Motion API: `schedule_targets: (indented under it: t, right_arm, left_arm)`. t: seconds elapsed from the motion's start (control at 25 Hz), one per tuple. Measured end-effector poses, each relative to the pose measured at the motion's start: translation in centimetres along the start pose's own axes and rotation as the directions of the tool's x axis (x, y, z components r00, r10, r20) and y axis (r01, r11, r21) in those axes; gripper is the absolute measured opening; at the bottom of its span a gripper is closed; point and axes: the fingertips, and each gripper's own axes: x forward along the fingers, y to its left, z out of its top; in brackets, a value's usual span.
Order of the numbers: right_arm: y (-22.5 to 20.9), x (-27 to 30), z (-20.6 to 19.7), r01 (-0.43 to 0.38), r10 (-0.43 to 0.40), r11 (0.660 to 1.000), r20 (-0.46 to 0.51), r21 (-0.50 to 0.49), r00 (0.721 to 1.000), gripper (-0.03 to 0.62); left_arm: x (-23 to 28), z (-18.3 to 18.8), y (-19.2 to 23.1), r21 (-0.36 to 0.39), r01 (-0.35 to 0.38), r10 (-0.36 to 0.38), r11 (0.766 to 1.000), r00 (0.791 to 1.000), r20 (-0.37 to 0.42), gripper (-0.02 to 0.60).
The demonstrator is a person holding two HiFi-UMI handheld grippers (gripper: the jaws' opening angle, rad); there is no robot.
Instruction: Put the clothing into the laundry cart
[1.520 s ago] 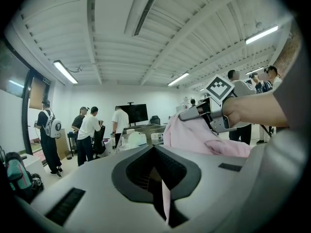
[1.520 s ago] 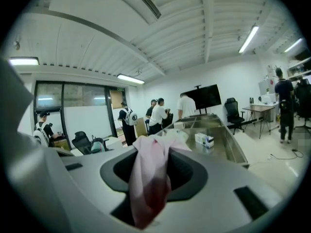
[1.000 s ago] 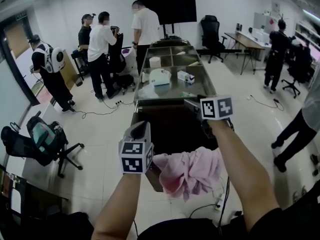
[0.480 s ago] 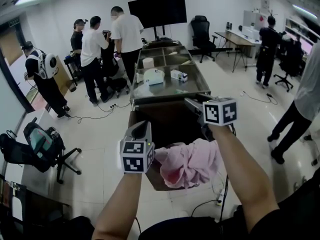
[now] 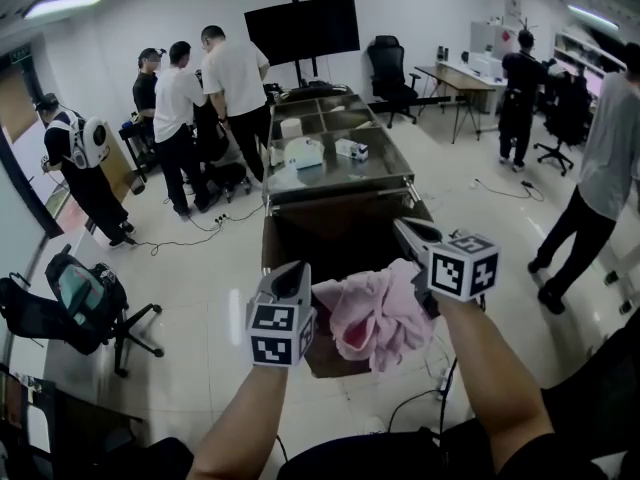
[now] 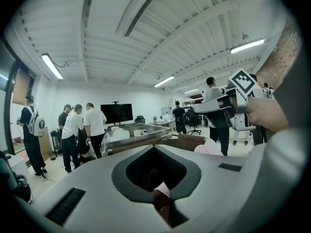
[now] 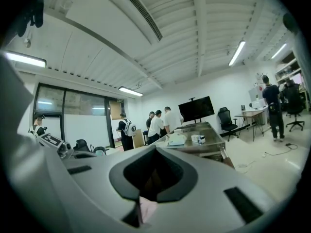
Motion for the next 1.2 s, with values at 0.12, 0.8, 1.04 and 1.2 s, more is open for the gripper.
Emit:
schedule_targets:
  t: [0.12, 0.8, 1.04, 1.2]
  right_arm:
    - [1.5, -2.2, -1.7, 0.018, -0.019, 0.999, 0.011, 0.026, 1.000, 0.005]
    - [8.6, -12.3, -11.4, 0.216, -0.216, 0.973, -0.009, 0.086, 0.976, 0.003]
    - [10.2, -14.3, -12.8, 0.242, -0.241, 0.968, -0.022, 0.072, 0.970, 0.003]
    - [11.3, -14.8, -14.7, 0.221, -0.217, 0.974, -0.069, 0.050, 0.974, 0.003]
  left_arm:
    - [-1.6, -1.0, -0.7, -0.012, 0.023, -0.023, 1.000, 1.000, 0.001, 0.000]
    - [-10.0, -7.2, -3.4, -0.010, 0.176, -0.176, 0.984, 0.984, -0.031, 0.000]
    - [-11.4, -8.1, -5.0, -0.008, 0.212, -0.212, 0.977, 0.977, -0.032, 0.000]
    - [-12.2, -8.9, -6.3, -0.012, 0.217, -0.217, 0.976, 0.975, -0.040, 0.000]
